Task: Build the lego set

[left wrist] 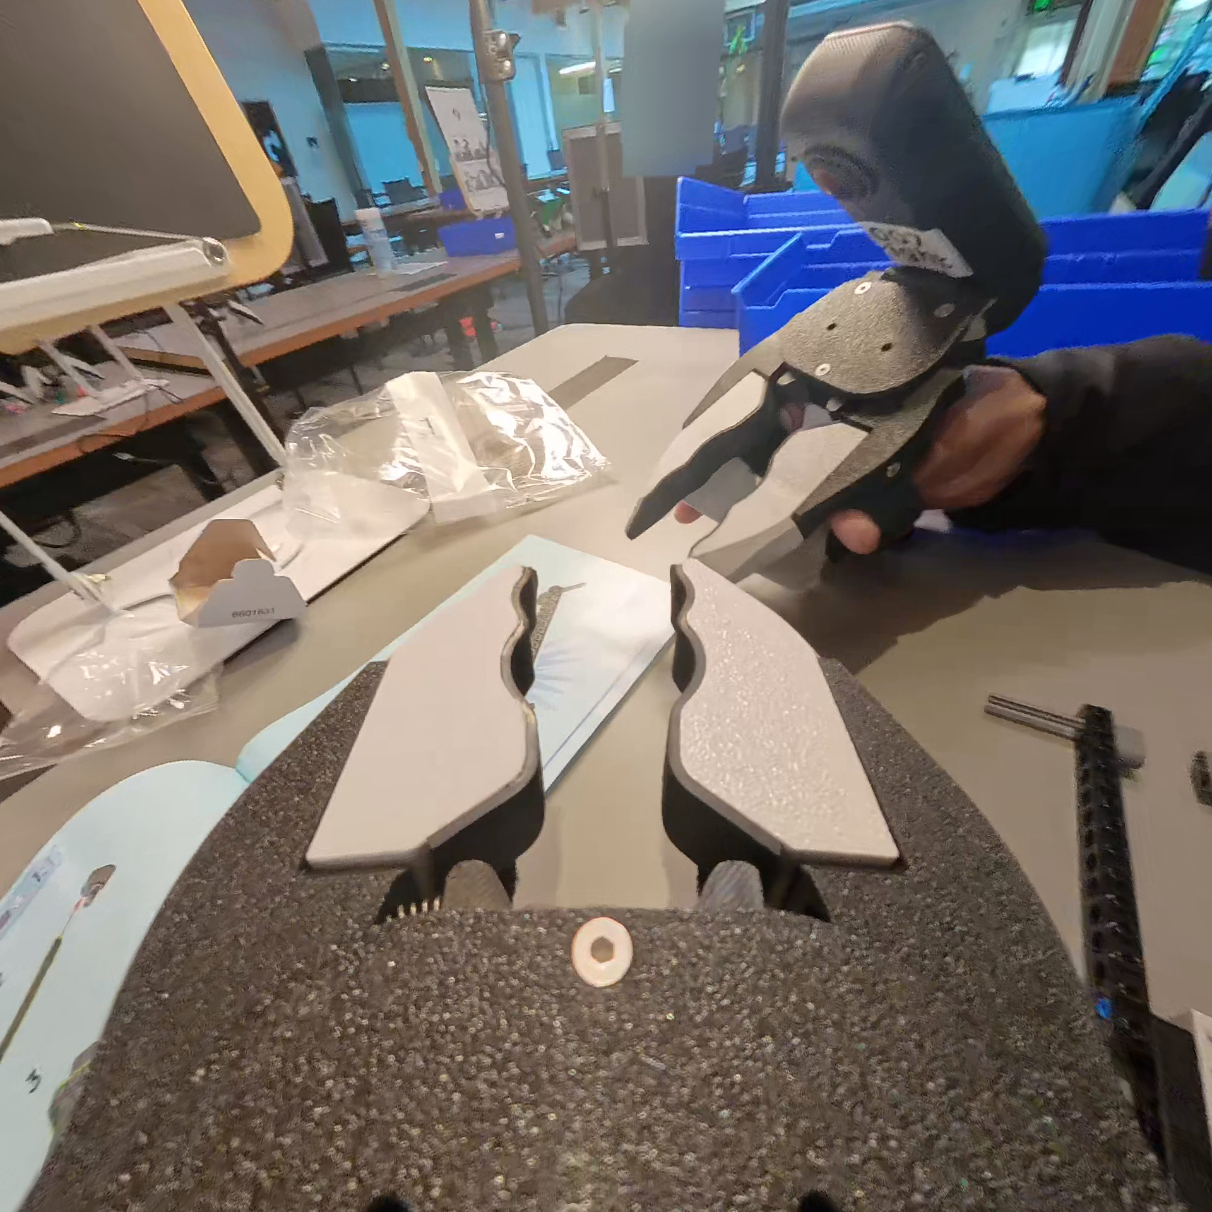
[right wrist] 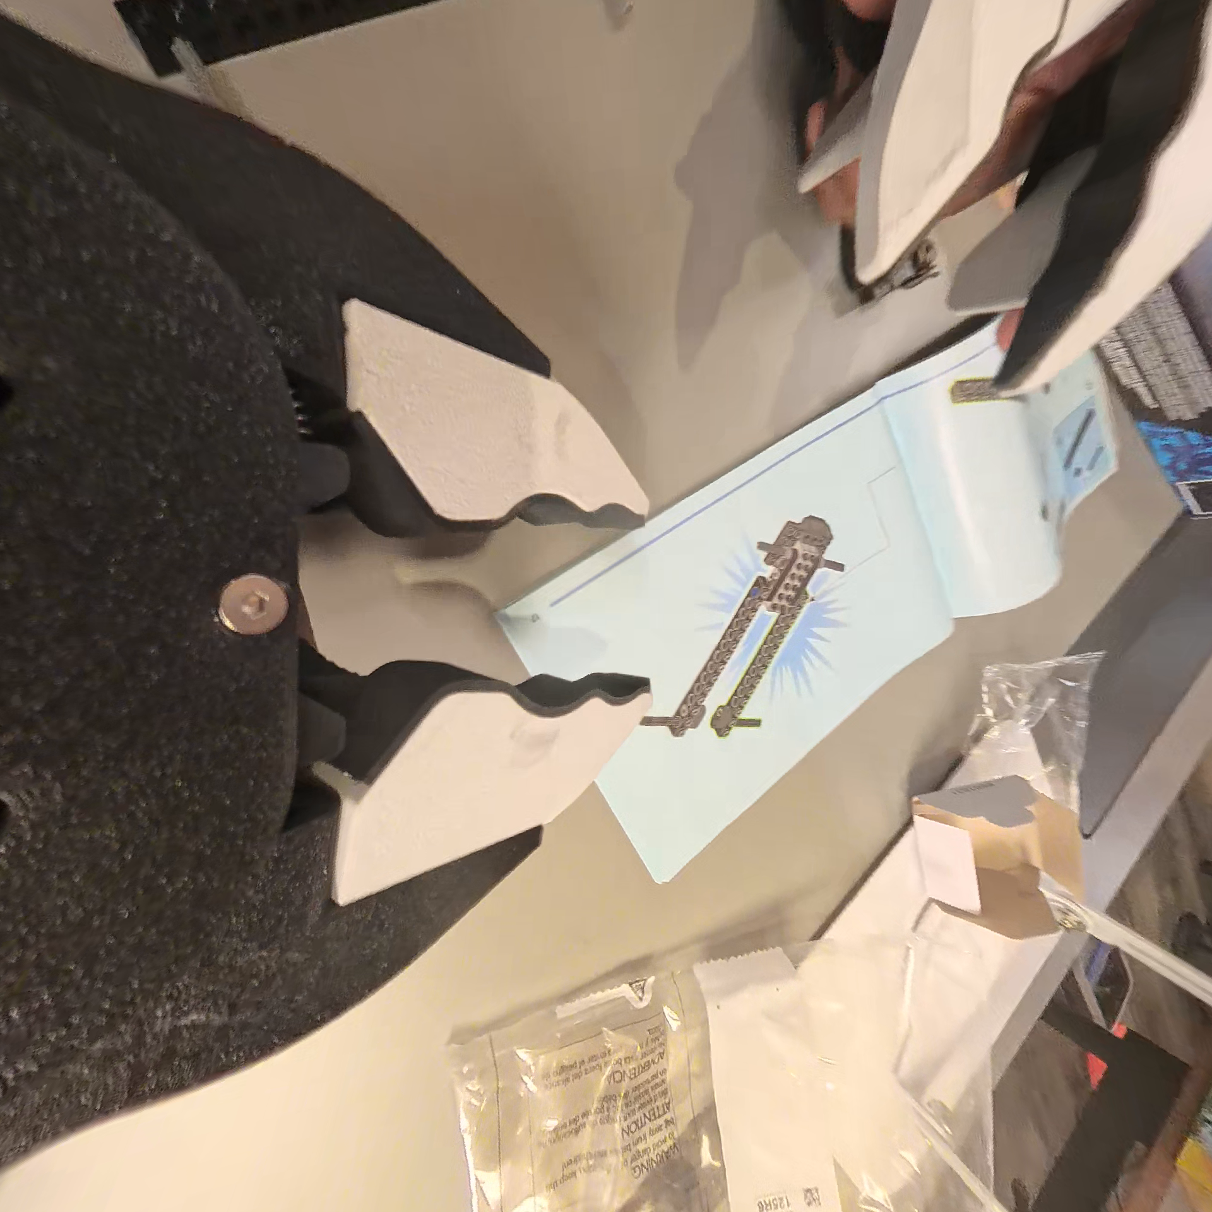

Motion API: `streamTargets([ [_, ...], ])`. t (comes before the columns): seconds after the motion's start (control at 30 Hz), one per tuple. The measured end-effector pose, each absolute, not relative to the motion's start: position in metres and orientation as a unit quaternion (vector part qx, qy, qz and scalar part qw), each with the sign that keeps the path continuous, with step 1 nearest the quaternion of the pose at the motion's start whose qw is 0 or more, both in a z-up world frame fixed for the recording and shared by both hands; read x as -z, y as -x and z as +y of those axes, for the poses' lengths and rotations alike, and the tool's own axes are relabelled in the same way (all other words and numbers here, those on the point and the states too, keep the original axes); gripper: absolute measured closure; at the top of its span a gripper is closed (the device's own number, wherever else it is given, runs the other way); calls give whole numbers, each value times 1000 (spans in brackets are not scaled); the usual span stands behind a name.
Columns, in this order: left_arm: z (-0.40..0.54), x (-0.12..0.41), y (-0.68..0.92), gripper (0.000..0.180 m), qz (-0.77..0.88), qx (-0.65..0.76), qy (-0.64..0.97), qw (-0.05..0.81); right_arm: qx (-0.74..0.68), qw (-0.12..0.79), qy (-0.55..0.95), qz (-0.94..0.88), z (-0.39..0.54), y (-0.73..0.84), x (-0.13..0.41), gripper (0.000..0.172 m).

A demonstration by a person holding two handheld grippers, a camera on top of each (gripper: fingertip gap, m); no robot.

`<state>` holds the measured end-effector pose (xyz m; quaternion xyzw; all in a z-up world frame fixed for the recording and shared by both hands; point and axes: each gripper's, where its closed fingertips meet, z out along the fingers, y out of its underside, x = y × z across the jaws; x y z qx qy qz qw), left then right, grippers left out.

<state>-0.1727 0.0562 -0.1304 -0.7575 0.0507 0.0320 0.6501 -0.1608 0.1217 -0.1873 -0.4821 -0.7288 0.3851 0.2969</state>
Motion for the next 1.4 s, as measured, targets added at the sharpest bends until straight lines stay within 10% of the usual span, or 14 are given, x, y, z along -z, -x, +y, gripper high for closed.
streamTargets([
  [0.8,60,202,137,143,89,8,889,449,-295,269,406,-822,118,148,218,115],
  [1.4,52,187,152,140,-7,149,864,481,-339,225,370,-835,92,165,215,98],
])
